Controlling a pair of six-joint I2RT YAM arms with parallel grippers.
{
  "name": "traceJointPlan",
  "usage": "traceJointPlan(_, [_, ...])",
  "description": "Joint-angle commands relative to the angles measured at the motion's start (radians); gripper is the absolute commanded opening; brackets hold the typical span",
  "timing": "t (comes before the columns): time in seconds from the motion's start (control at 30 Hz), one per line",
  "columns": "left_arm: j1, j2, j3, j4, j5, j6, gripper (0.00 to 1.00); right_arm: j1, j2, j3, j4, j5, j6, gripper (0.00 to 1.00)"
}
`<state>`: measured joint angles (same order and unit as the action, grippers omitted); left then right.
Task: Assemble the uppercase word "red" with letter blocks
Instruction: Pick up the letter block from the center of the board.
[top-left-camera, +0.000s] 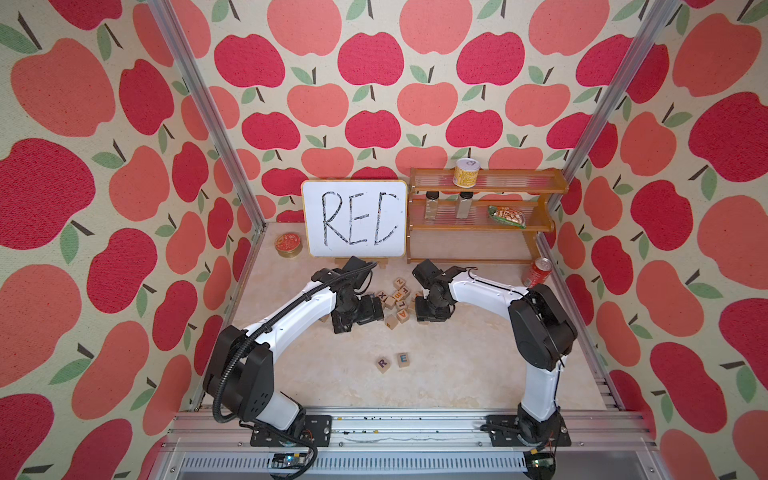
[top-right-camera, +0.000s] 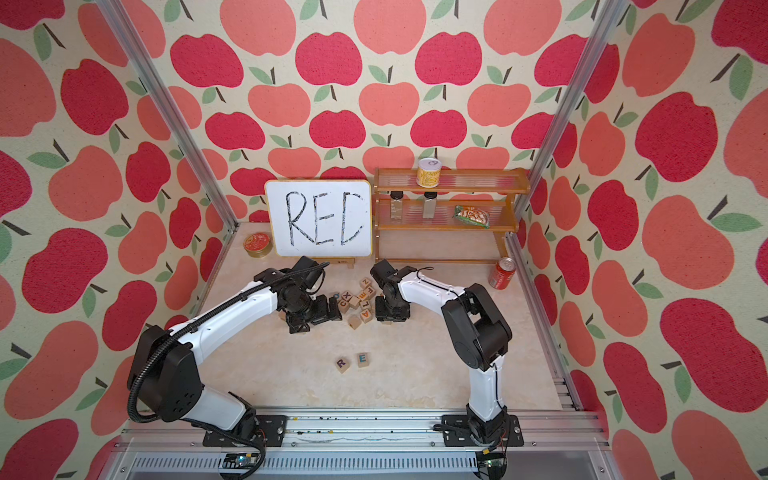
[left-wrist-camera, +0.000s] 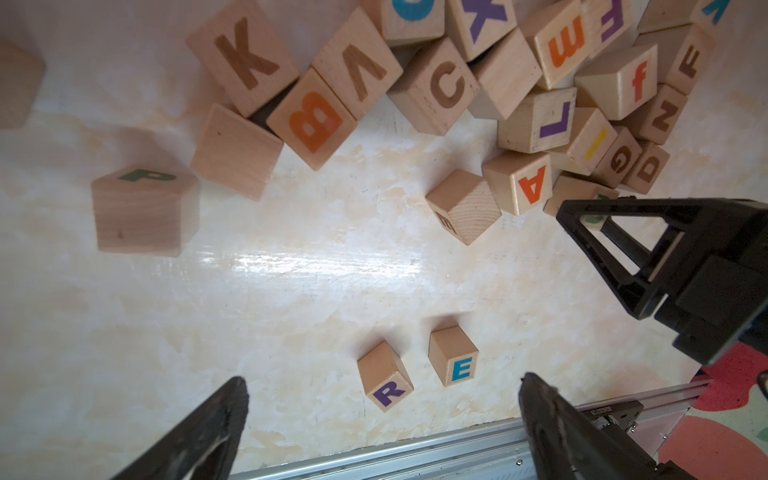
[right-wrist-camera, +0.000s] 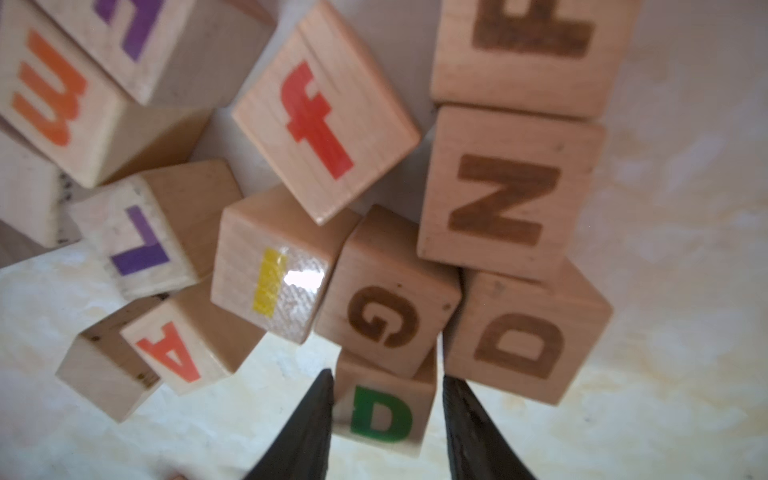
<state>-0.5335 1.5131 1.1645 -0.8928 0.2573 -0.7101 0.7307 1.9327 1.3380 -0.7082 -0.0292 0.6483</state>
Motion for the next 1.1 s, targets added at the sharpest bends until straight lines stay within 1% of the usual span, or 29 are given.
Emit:
traceJointPlan(0.0, [0.010, 0.016, 0.027, 0.001, 0.028, 0.043, 1.00, -0.008, 0.022, 0.030, -0.024, -0.013, 0.022, 0.40])
traceJointPlan(0.2, [0.011, 0.010, 0.023, 0.009, 0.054, 0.065, 1.00, -0.008, 0.025, 0.028, -0.040, 0.004, 0.035, 0.22])
traceJointPlan(0.27, [0.012, 0.007, 0.017, 0.014, 0.062, 0.065, 1.00, -0.008, 0.017, 0.023, -0.044, 0.008, 0.037, 0.18])
traceJointPlan(0.6, [-0.007, -0.048, -0.033, 0.044, 0.078, 0.037, 1.00, 0.004, -0.061, -0.023, -0.060, 0.022, 0.040, 0.17])
traceJointPlan(0.77, [-0.021, -0.068, -0.041, 0.038, 0.082, 0.035, 1.00, 0.027, -0.096, -0.036, -0.082, 0.037, 0.024, 0.17])
traceJointPlan(1.07, [-0.052, -0.144, -0.072, 0.022, 0.082, 0.013, 1.00, 0.085, -0.154, -0.044, -0.121, 0.040, 0.007, 0.16])
